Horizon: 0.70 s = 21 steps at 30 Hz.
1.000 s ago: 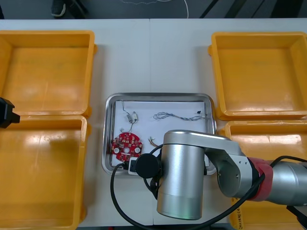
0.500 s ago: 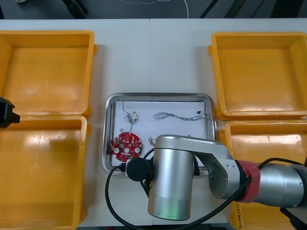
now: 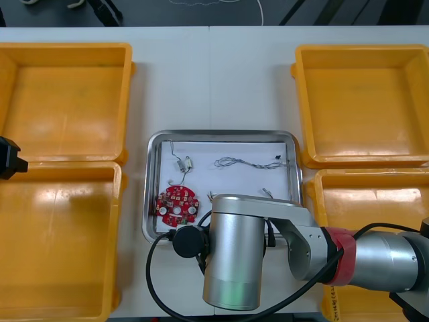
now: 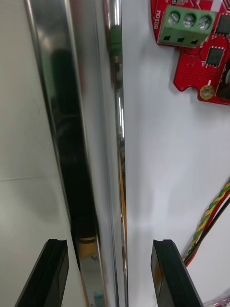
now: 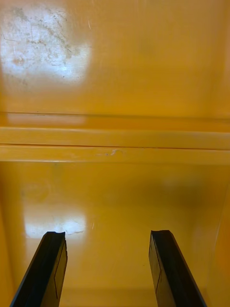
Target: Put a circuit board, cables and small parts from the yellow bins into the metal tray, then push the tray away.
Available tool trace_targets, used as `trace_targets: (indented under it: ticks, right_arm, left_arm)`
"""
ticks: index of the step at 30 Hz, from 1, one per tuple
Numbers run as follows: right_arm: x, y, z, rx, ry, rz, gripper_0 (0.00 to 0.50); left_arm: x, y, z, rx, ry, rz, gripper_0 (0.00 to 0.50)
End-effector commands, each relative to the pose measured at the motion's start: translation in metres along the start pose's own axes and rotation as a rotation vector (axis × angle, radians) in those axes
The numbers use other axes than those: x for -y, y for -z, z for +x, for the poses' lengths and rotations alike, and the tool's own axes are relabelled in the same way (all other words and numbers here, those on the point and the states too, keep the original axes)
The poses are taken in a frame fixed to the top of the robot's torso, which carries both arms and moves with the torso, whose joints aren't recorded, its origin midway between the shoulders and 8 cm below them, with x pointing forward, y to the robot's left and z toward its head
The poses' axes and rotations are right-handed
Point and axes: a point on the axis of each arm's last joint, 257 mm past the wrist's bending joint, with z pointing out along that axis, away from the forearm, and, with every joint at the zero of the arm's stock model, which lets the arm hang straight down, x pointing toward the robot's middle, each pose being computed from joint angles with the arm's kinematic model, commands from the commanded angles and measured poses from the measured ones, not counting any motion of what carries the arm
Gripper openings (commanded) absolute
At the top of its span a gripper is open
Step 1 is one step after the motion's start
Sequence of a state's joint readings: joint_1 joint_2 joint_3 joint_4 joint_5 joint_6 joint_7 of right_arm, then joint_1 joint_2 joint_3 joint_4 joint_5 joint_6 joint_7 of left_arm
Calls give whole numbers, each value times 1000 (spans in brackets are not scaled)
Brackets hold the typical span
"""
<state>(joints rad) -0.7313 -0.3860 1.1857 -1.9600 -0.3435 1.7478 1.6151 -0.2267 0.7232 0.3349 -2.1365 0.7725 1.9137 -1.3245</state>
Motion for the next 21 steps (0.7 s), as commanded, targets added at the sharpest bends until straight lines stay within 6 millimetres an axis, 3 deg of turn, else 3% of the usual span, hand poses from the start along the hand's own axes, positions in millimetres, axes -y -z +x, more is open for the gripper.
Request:
trace_targets:
  ticks: [1,5,9,11,16,21]
  right_arm:
    - [5,9,-18,38,66,30,443]
    - [5,9,-18,39,70,29,345]
    - [7,5,-17,32,64,32,125]
    - [8,4,-16,30,66,32,62]
    - [10,2,-16,29,66,38,0]
    - [11,2,-16,29,73,41,0]
  left_arm:
    - [-17,16,-4,25,-118,-51,500]
    - [-17,16,-4,25,-118,-51,500]
    - [-17,16,-4,25,-118,-51,500]
    - [-17,16,-4,25,-118,-51,500]
    - [-17,16,-4,25,-118,-51,500]
    - [-17,16,-4,25,-118,-51,500]
